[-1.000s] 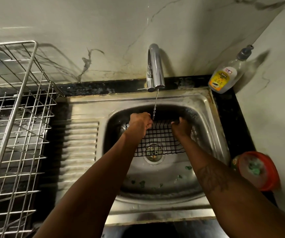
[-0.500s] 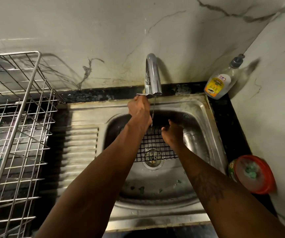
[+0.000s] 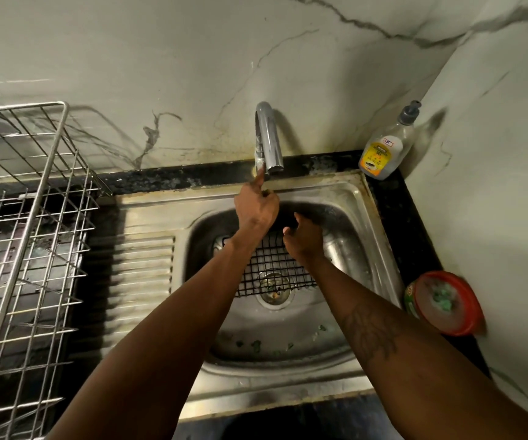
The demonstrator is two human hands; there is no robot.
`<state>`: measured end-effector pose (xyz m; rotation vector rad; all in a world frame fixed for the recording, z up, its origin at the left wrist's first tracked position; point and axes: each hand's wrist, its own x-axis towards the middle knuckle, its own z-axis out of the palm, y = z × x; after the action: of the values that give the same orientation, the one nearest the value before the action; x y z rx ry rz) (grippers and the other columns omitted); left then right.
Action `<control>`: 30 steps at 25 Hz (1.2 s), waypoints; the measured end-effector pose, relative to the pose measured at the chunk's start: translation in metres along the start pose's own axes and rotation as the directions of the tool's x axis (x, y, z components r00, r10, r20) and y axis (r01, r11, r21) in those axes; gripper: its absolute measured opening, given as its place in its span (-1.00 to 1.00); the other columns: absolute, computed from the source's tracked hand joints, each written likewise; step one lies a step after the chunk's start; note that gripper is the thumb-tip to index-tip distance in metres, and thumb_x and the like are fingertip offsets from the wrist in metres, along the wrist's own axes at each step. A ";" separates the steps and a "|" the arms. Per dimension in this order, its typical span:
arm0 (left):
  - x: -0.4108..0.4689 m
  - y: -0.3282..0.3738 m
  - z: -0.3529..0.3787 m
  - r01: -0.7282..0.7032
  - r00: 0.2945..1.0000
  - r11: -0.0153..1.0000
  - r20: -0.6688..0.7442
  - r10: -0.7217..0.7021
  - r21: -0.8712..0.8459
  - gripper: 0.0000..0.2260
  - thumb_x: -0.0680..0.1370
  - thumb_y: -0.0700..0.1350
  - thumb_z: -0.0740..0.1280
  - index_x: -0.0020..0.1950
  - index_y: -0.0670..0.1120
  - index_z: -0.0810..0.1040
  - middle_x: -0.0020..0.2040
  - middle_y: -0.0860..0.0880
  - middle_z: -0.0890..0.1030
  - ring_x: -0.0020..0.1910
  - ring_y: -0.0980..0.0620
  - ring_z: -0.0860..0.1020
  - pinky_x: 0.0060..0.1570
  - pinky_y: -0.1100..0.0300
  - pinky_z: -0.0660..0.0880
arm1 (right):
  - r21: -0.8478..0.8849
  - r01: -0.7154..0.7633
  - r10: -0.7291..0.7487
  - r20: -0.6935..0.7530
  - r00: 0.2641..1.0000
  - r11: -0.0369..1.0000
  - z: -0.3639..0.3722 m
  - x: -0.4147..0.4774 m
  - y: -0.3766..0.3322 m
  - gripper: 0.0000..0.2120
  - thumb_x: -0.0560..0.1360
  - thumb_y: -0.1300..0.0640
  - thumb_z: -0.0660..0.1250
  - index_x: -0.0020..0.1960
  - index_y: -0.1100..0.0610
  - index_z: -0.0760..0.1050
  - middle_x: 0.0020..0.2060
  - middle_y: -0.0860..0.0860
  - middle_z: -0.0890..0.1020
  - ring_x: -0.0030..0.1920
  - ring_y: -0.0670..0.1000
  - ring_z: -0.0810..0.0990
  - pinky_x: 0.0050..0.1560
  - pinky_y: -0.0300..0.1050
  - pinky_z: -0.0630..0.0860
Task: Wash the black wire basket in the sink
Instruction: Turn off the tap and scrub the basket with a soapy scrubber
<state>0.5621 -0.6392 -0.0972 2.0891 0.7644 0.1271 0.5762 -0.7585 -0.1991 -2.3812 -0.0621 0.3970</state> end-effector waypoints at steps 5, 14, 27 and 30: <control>-0.035 0.004 0.007 -0.001 1.000 0.998 0.031 -0.001 0.070 -0.79 0.58 -0.15 0.36 0.20 -0.01 0.64 0.13 -0.07 0.66 -0.09 0.11 0.56 -0.01 0.30 0.51 | 0.013 0.131 -0.129 -0.075 0.989 0.991 -0.028 -0.028 -0.003 -0.62 0.50 0.17 0.33 0.31 0.20 0.50 0.18 0.12 0.65 0.21 0.12 0.61 0.17 -0.12 0.53; -0.085 0.051 0.005 -0.097 0.981 0.990 0.178 0.079 0.099 -0.88 0.54 -0.13 0.39 -0.06 -0.06 0.74 -0.18 0.03 0.67 -0.25 0.13 0.58 -0.05 0.21 0.62 | 0.014 0.249 -0.241 -0.209 0.948 0.968 -0.103 -0.094 -0.001 -0.65 0.54 0.15 0.34 0.33 0.12 0.53 0.20 0.08 0.66 0.23 0.11 0.60 0.20 -0.10 0.46; -0.190 0.098 0.087 -0.261 0.915 0.948 0.360 0.184 0.181 -0.82 0.48 -0.09 0.44 0.03 -0.08 0.75 0.03 -0.06 0.73 0.10 -0.04 0.66 -0.02 0.33 0.42 | 0.014 -0.062 0.063 -0.314 0.947 0.998 -0.201 -0.173 0.086 -0.68 0.54 0.20 0.29 0.28 0.06 0.57 0.18 0.04 0.63 0.18 0.11 0.60 0.21 -0.04 0.49; -0.207 0.101 0.108 -0.286 0.888 0.948 0.410 0.208 0.137 -0.82 0.47 -0.10 0.45 0.05 -0.04 0.74 0.07 -0.04 0.73 0.15 -0.03 0.64 0.17 0.25 0.49 | -0.095 -0.160 0.119 -0.341 0.932 0.983 -0.208 -0.178 0.104 -0.76 0.60 0.04 0.21 0.14 0.03 0.61 0.11 0.02 0.67 0.11 0.11 0.64 0.09 -0.08 0.51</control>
<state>0.4818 -0.8748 -0.0461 2.2928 0.2717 -0.2317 0.4624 -0.9981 -0.0748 -2.5487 0.2480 0.0487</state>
